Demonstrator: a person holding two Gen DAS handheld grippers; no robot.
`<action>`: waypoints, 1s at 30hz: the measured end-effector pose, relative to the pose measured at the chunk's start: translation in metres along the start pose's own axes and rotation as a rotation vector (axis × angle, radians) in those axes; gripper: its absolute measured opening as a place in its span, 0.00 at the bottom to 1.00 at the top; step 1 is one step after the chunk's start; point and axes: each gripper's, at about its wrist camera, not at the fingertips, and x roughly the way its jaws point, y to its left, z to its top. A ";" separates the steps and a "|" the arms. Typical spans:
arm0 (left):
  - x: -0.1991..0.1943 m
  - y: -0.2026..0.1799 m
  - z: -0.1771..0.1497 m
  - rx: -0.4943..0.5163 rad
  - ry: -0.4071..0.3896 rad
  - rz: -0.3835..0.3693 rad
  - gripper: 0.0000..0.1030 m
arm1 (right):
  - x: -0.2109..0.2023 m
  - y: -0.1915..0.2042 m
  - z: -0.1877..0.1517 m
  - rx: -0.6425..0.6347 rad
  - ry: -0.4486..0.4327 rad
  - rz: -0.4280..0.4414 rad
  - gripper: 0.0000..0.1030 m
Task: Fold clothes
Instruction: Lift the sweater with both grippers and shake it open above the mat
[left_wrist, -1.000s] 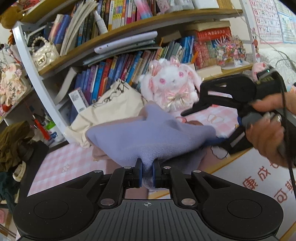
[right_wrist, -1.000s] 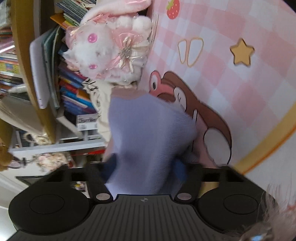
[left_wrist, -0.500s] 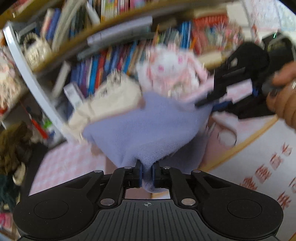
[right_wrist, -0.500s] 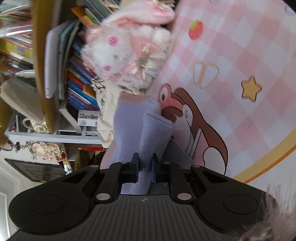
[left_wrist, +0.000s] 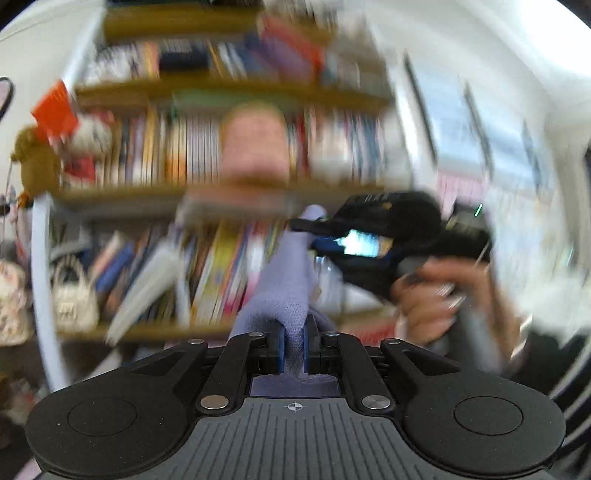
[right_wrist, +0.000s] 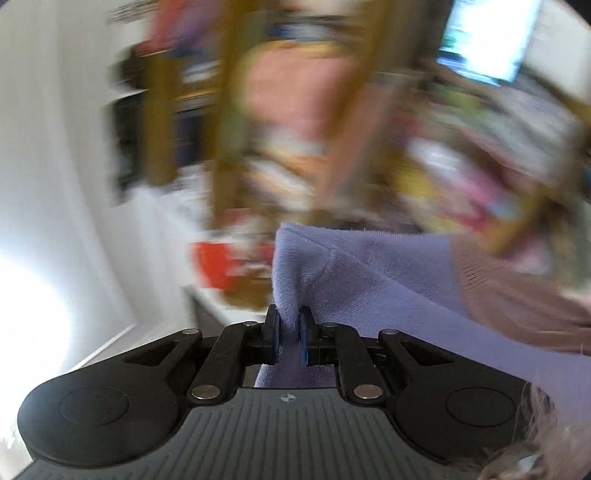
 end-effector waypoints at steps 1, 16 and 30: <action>-0.005 0.007 0.009 -0.020 -0.016 -0.026 0.08 | 0.011 0.016 0.003 -0.027 0.017 0.034 0.10; -0.013 0.144 -0.206 -0.280 0.756 0.228 0.08 | 0.112 -0.141 -0.210 0.094 0.618 -0.651 0.10; -0.019 0.209 -0.244 -0.330 0.834 0.335 0.17 | 0.082 -0.130 -0.244 -0.238 0.740 -0.743 0.53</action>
